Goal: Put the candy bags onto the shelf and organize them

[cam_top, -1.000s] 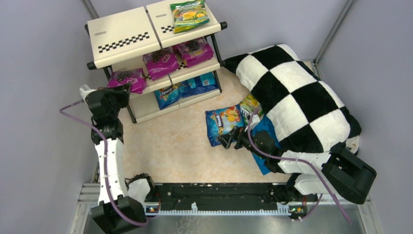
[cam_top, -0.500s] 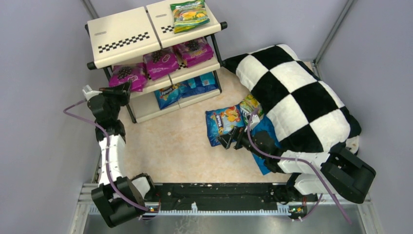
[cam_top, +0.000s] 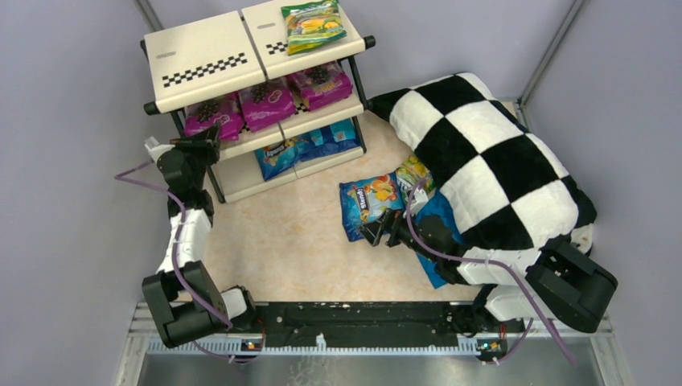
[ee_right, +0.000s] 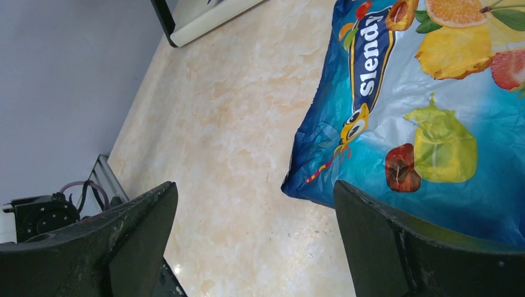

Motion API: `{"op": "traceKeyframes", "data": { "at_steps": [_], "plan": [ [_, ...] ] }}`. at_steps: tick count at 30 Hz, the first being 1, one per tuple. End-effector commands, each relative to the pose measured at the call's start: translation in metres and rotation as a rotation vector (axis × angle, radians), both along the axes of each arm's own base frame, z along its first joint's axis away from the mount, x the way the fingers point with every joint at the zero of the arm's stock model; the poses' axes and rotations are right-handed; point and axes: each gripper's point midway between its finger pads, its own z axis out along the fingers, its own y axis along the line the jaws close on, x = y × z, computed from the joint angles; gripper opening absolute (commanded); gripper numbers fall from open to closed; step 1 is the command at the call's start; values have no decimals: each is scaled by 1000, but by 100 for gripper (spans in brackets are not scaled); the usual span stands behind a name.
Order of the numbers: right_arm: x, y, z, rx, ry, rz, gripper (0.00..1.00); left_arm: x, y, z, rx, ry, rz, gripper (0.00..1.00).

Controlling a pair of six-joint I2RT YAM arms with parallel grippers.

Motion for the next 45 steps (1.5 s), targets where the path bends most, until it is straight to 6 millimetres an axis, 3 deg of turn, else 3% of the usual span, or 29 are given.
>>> {"op": "traceKeyframes", "data": {
  "at_steps": [1,10,15,21,26,31,37,41,45],
  "plan": [
    [9,4,16,41,-30,-6,95,3,-5,47,47,-149,15,0],
    [9,2,16,48,-33,-8,95,12,-9,33,64,-85,41,10],
    [8,2,16,47,-32,-8,95,18,-10,17,62,-49,21,10],
    [8,3,15,44,-29,-6,95,24,-10,17,73,-40,8,12],
    [8,3,15,45,-30,-5,95,14,-15,28,119,-64,-1,32],
    [8,3,15,44,-30,-4,95,-16,-19,33,141,-102,-13,64],
    [8,3,16,44,-31,-4,95,-64,-42,38,264,-94,-76,89],
    [9,3,15,44,-30,-4,95,-103,-68,15,352,-53,-171,98],
    [8,4,14,41,-26,-2,95,-137,-102,-39,395,31,-372,99]
  ]
}}
